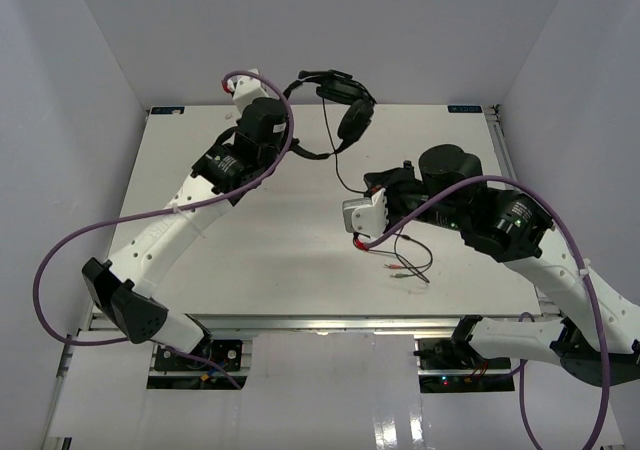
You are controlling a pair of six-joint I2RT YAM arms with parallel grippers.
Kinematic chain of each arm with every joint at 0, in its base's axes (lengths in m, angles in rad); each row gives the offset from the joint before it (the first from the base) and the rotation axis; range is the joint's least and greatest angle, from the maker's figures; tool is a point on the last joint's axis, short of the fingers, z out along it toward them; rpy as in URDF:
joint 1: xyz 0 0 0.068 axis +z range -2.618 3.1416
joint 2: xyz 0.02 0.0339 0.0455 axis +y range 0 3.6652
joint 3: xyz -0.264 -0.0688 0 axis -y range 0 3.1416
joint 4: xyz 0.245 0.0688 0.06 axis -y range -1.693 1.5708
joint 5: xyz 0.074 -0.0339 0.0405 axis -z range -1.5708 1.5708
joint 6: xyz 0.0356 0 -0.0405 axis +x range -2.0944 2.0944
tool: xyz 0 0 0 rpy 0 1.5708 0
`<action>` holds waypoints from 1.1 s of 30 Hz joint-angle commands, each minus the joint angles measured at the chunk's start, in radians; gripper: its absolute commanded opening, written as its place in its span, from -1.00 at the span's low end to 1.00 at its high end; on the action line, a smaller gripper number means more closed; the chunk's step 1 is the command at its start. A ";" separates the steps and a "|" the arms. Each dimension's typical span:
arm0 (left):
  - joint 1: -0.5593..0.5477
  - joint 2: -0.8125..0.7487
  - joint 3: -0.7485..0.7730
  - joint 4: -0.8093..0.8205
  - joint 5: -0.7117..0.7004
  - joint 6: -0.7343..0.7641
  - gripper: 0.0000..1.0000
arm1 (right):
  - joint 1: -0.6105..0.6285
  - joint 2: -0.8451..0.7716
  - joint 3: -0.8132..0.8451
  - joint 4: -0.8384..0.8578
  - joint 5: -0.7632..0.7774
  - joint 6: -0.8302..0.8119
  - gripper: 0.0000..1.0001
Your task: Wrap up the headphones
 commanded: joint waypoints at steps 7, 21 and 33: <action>-0.030 -0.031 -0.157 0.056 0.195 0.103 -1.00 | 0.007 0.028 -0.064 0.400 0.265 -0.149 -0.85; -0.074 -0.182 -0.312 0.070 0.405 0.308 -1.00 | -0.077 0.078 -0.083 0.569 0.298 -0.130 -0.73; -0.083 -0.228 -0.379 0.077 0.554 0.378 -1.00 | -0.127 0.099 -0.049 0.522 0.201 0.016 -0.64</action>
